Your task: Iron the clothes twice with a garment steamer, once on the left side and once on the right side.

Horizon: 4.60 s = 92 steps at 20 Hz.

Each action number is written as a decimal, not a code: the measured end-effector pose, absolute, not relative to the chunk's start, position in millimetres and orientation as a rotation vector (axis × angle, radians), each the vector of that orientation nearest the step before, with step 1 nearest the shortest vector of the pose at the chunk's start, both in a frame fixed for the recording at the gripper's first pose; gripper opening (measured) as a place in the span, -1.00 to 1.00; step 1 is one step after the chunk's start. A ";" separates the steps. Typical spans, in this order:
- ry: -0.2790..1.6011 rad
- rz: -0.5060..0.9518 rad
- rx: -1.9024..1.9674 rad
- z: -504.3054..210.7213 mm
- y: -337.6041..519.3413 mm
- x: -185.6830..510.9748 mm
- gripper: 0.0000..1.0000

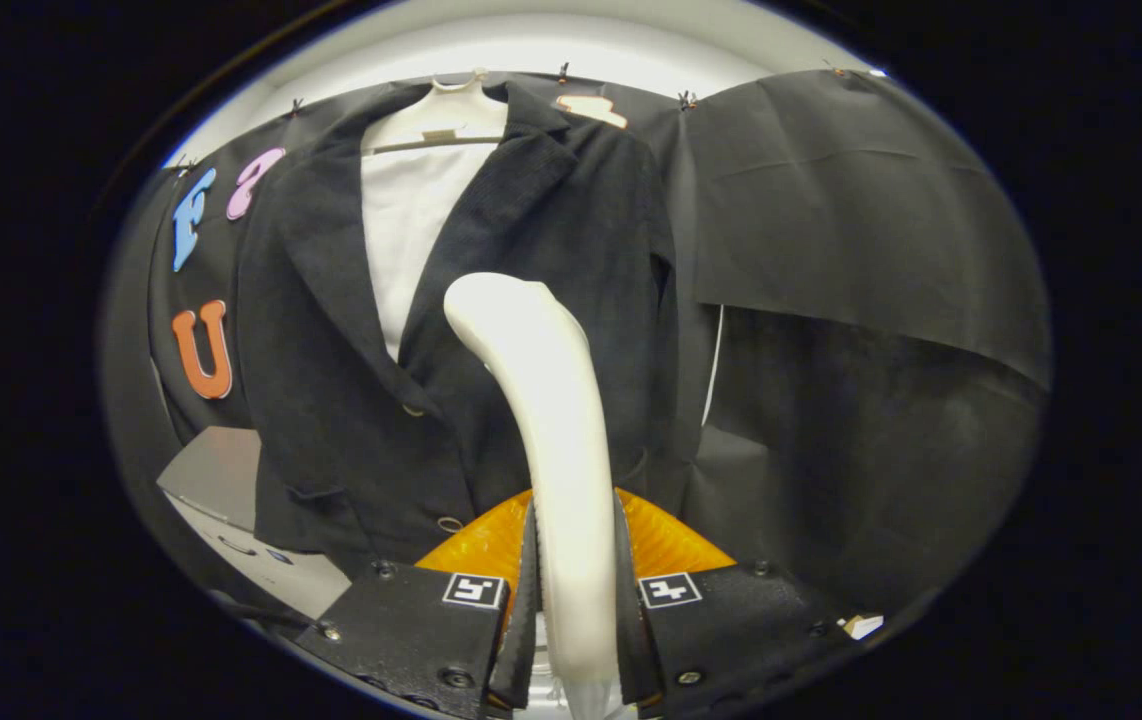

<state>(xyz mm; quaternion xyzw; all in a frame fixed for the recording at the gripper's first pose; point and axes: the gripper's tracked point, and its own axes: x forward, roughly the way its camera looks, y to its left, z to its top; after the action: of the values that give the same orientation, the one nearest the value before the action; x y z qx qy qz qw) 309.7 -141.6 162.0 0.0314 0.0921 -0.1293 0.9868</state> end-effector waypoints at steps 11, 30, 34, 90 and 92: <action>0.281 -0.274 0.048 91.9 -141.7 304.5 -0.28; 0.390 -0.272 0.039 11.6 -132.6 294.8 -0.29; 0.420 -0.274 0.045 -6.0 -133.3 293.6 -0.28; 0.162 -0.058 0.081 14.5 -4.8 -34.2 -0.29; 0.162 -0.055 0.081 14.0 -2.4 -35.4 -0.29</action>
<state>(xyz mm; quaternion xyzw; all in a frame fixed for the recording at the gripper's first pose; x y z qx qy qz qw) -35.4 -2.4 14.0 0.0404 0.0808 -0.0275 0.9955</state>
